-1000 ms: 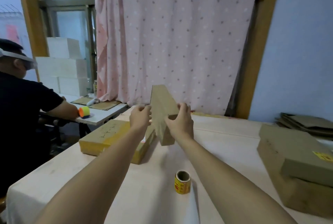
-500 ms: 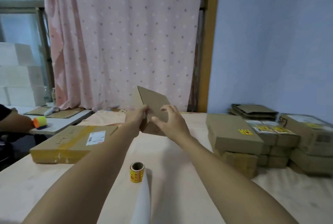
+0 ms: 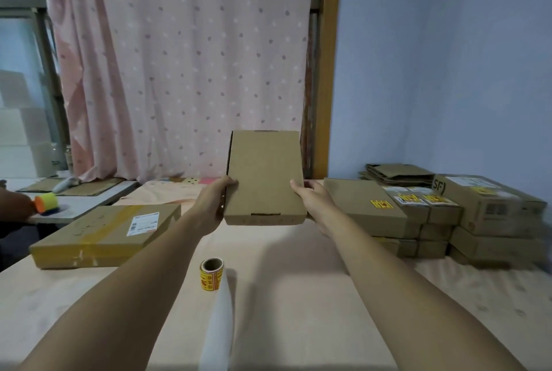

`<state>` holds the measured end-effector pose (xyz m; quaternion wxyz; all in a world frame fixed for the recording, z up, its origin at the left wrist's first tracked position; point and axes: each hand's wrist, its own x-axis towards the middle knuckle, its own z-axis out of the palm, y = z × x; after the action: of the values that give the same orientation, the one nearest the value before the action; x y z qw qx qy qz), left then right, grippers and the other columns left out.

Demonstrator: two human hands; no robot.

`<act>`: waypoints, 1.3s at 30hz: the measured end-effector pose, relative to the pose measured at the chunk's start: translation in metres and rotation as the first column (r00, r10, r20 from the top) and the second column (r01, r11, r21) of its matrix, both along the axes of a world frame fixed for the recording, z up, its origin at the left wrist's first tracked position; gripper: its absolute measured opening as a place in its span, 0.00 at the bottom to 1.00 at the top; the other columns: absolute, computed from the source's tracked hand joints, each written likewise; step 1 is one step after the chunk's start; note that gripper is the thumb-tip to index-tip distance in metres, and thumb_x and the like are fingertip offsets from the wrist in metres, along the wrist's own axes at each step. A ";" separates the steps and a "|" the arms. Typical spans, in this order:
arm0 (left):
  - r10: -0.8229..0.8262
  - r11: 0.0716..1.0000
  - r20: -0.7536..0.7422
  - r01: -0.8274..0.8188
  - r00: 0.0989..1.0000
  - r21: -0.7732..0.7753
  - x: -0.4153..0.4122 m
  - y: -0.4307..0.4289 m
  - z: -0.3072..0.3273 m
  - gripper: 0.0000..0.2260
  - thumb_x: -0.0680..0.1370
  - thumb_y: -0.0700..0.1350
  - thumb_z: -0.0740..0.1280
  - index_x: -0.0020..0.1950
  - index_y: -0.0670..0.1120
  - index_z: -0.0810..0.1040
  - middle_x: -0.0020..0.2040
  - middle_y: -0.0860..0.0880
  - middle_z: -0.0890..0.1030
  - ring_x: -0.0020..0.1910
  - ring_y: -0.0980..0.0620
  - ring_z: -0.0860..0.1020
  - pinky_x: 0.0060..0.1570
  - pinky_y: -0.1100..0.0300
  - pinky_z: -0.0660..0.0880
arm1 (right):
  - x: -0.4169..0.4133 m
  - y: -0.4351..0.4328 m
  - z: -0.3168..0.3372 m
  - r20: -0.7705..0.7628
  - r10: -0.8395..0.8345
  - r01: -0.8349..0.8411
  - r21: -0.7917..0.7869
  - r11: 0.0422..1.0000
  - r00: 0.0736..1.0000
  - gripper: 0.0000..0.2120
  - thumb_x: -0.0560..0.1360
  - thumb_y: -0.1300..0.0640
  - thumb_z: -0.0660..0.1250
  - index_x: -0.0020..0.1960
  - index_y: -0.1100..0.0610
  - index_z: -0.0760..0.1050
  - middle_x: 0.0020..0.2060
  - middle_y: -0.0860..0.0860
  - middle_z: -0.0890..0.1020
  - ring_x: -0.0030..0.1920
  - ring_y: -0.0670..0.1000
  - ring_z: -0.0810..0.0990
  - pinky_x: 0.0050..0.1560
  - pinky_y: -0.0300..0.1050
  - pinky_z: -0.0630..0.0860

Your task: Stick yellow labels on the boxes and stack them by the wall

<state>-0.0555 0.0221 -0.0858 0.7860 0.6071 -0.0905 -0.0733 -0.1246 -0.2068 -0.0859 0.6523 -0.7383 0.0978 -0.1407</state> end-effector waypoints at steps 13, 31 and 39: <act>0.086 0.996 -0.026 -0.086 0.996 -0.013 0.006 -0.007 -0.029 0.19 0.76 0.55 0.73 0.59 0.44 0.80 0.51 0.45 0.82 0.50 0.46 0.81 0.46 0.52 0.81 | -0.031 -0.042 -0.023 0.026 -0.045 0.046 -0.018 0.999 0.999 0.11 0.75 0.49 0.75 0.54 0.54 0.85 0.47 0.49 0.87 0.47 0.50 0.85 0.44 0.43 0.78; 0.365 0.895 -0.087 -0.324 0.927 0.307 0.019 -0.002 -0.042 0.36 0.70 0.60 0.70 0.71 0.40 0.68 0.63 0.38 0.77 0.60 0.37 0.77 0.59 0.41 0.77 | -0.020 -0.013 -0.043 -0.204 -0.113 0.099 -0.076 0.992 0.972 0.32 0.67 0.31 0.72 0.58 0.55 0.79 0.53 0.51 0.83 0.54 0.55 0.81 0.60 0.56 0.79; -0.003 0.365 0.240 -0.222 0.971 0.904 0.004 0.004 -0.068 0.10 0.77 0.47 0.69 0.45 0.40 0.79 0.43 0.43 0.82 0.43 0.43 0.80 0.42 0.53 0.77 | -0.017 -0.015 -0.088 -0.385 -0.113 0.110 -0.028 0.994 0.916 0.22 0.77 0.37 0.65 0.62 0.51 0.74 0.55 0.51 0.79 0.56 0.56 0.78 0.55 0.56 0.79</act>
<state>-0.0515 0.0259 -0.1538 0.3008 0.9510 -0.0717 0.0028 -0.1413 -0.2216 -0.1742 0.6090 -0.7468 0.2656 -0.0299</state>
